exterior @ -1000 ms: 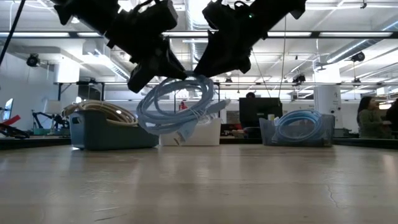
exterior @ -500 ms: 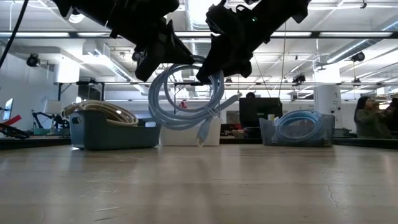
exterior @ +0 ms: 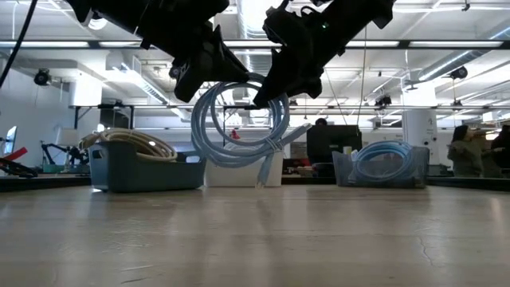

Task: Sort HDMI cables
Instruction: Put the light blue HDMI cable into the black bin

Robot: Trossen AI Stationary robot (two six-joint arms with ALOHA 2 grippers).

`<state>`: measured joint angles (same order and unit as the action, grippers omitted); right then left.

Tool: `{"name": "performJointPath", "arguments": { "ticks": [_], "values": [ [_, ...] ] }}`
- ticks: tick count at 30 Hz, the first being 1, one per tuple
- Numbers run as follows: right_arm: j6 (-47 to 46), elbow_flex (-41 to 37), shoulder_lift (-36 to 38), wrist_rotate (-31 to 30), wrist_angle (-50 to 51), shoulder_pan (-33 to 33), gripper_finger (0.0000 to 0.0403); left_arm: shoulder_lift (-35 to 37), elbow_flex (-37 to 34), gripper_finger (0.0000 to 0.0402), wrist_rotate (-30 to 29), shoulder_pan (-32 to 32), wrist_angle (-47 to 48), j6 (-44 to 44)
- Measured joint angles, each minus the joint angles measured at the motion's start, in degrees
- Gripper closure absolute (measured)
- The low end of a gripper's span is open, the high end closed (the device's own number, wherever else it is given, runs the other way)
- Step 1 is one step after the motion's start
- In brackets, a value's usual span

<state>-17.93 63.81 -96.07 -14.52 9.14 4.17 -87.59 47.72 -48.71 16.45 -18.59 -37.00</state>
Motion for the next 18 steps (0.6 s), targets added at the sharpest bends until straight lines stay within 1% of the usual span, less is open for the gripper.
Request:
{"name": "performJointPath", "arguments": {
  "ticks": [4, 7, 12, 15, 18],
  "values": [
    [0.16, 1.22, 0.00, -0.27, 1.70, -0.04, 0.0372, 0.00, 0.00, 0.0316, -0.10, -0.13, 0.03, 0.07],
    [0.04, 2.67, 0.22, -1.59, 6.80, -0.01, 0.0372, 0.00, -0.07, 0.0287, -0.08, -0.15, 0.15, 1.51],
    [-1.00, 6.68, 0.79, -7.75, 17.76, -0.01, 0.0371, 0.00, -0.09, 0.0251, -0.39, -0.16, 0.11, 3.74],
    [-1.08, 9.71, 1.16, -12.43, 25.38, -0.01, 0.0371, 0.00, -0.09, 0.0241, -0.87, -0.18, 0.11, 4.58],
    [-1.61, 13.51, 1.23, -18.93, 34.54, 0.03, 0.0371, 0.00, -0.09, 0.0239, -0.95, -0.22, 0.13, 5.41]
  ]
}}
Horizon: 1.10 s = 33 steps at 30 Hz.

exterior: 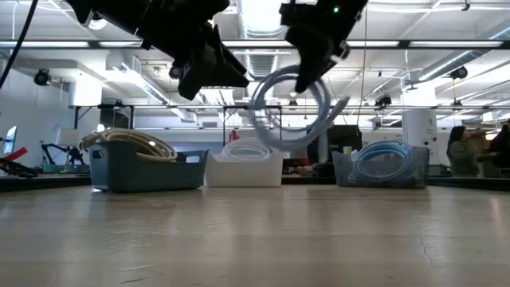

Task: Sort HDMI cables
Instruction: Put the light blue HDMI cable into the black bin

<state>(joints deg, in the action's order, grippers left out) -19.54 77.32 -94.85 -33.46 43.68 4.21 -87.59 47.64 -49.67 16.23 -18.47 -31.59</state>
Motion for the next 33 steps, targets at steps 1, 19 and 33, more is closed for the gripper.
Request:
{"name": "performJointPath", "arguments": {
  "ticks": [1, 19, 33],
  "values": [
    [-0.38, 1.26, 0.19, -2.23, 3.15, 0.00, 0.0371, 0.00, 0.00, 0.0239, -0.05, -0.01, -0.01, 0.42],
    [-10.11, -9.79, 21.25, -5.74, 17.06, -16.57, 0.0369, 0.00, -0.07, 0.0239, 0.03, -0.08, 1.04, 3.13],
    [2.74, -27.78, 29.93, 10.45, 0.64, -34.65, 0.0369, 0.00, -0.07, 0.0239, 0.08, -1.53, 0.99, 3.23]
  ]
}}
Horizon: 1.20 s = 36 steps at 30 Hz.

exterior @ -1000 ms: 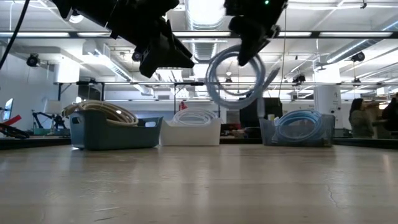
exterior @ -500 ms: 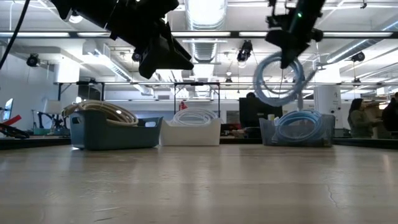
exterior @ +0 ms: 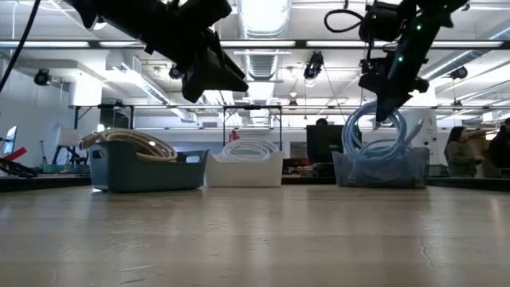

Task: Sort HDMI cables
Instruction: Put the light blue HDMI cable into the black bin

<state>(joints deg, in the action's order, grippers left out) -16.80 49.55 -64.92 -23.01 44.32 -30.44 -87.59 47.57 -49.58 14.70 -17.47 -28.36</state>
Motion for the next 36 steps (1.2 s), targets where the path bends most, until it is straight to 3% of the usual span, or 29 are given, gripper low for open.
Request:
{"name": "performJointPath", "arguments": {
  "ticks": [6, 20, 28, 33, 36],
  "values": [
    [0.23, -0.55, -0.09, 0.85, 0.26, -2.15, 0.0369, 0.00, 0.00, 0.0239, 0.00, -0.32, 0.00, 0.37],
    [-0.79, 11.55, 0.01, 2.24, 6.50, -2.62, 0.0369, 0.00, 0.00, 0.0239, 0.00, -0.39, -0.02, 0.96],
    [-2.20, 6.06, -0.08, 2.45, 6.95, -2.62, 0.0369, -0.02, 0.00, 0.0239, 0.00, -0.39, -0.01, 1.88],
    [-2.73, 2.75, -0.08, 5.55, 6.87, -2.62, 0.0369, -0.02, 0.00, 0.0239, 0.00, -0.39, -0.02, 1.86],
    [-2.73, 1.74, -0.08, 3.57, 6.29, -2.59, 0.0369, -0.02, 0.00, 0.0239, 0.00, -0.39, 0.00, 1.86]
  ]
}}
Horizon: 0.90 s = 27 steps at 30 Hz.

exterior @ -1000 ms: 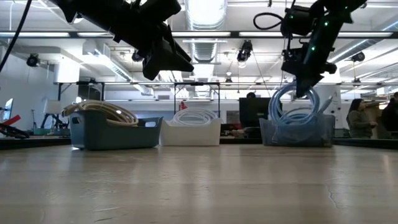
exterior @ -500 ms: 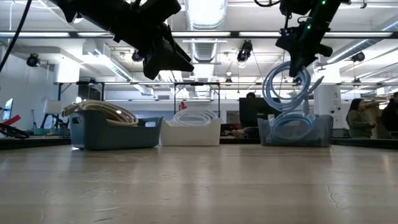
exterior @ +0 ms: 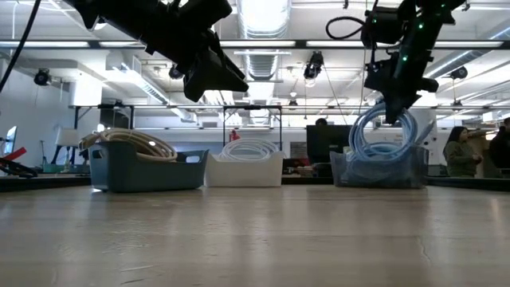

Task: Sort HDMI cables
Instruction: Put the light blue HDMI cable into the black bin, then return to Home Position

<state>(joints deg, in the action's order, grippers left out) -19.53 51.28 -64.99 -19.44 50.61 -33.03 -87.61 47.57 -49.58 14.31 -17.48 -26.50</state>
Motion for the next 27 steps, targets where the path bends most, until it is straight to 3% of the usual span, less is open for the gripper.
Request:
{"name": "performJointPath", "arguments": {
  "ticks": [4, 15, 18, 27],
  "values": [
    [0.14, -1.23, 0.02, -4.49, -0.42, -0.04, 0.0357, 0.00, 0.00, 0.0239, 0.00, 0.00, 0.00, 0.00],
    [2.85, -2.89, 0.02, -4.66, -0.52, -0.25, 0.0274, 0.00, 0.00, 0.0239, 0.00, 0.00, -0.01, -0.05],
    [4.84, -1.80, 0.02, -5.06, -0.66, -0.25, 0.0257, 0.00, 0.00, 0.0239, -0.01, 0.00, -0.01, -0.31],
    [9.18, 4.84, 0.11, -13.65, 0.20, -0.29, 0.0234, 0.00, 0.22, 0.0239, -0.65, 0.00, -0.01, -0.31]
  ]
}}
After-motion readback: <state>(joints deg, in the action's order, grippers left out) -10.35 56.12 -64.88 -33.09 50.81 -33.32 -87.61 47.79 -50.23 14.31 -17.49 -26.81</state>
